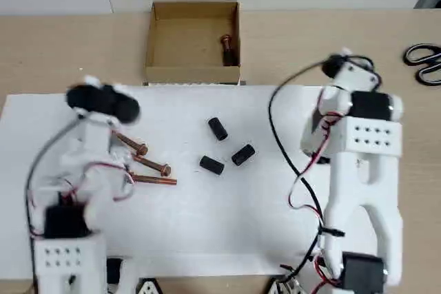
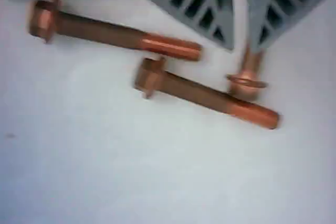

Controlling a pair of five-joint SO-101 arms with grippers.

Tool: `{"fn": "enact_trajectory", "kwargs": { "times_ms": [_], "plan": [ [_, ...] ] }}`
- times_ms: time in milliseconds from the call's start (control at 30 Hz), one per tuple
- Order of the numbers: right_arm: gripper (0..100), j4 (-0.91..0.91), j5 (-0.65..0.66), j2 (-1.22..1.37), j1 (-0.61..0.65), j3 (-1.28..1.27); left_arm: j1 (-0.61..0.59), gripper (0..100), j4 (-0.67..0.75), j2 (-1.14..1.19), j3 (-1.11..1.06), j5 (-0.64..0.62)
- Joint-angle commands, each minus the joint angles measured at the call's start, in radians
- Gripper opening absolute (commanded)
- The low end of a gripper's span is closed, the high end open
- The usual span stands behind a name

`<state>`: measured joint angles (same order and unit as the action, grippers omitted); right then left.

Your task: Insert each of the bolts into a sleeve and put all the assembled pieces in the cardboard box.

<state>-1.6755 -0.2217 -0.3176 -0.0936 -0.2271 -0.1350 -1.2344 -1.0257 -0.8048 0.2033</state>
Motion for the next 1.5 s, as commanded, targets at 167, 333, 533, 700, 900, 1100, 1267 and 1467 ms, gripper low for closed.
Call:
{"fn": "enact_trajectory", "kwargs": {
  "times_ms": [167, 333, 533, 700, 900, 1100, 1267, 1467],
  "plan": [
    [0.4, 0.102, 0.009, -0.134, -0.145, -0.183, -0.132, 1, -0.232, 0.44, 0.395, 0.055],
    [0.4, 0.154, 0.026, -0.188, -0.176, -0.279, -0.141, 1, -0.285, 0.649, 0.467, 0.132],
    [0.4, 0.182, 0.034, -0.249, -0.176, -0.353, -0.14, 1, -0.284, 0.838, 0.496, 0.247],
    [0.4, 0.183, 0.034, -0.275, -0.176, -0.379, -0.144, 5, -0.281, 0.939, 0.559, 0.319],
    [0.4, 0.186, 0.032, -0.275, -0.176, -0.379, -0.144, 7, -0.278, 1.011, 0.638, 0.348],
    [0.4, 0.186, 0.031, -0.275, -0.176, -0.379, -0.144, 7, -0.276, 1.131, 0.654, 0.388],
    [0.4, 0.186, 0.029, -0.277, -0.176, -0.379, -0.144, 7, -0.218, 1.175, 0.654, 0.391],
    [0.4, 0.186, 0.029, -0.277, -0.174, -0.379, -0.141, 10, -0.164, 1.212, 0.654, 0.391]
  ]
}}
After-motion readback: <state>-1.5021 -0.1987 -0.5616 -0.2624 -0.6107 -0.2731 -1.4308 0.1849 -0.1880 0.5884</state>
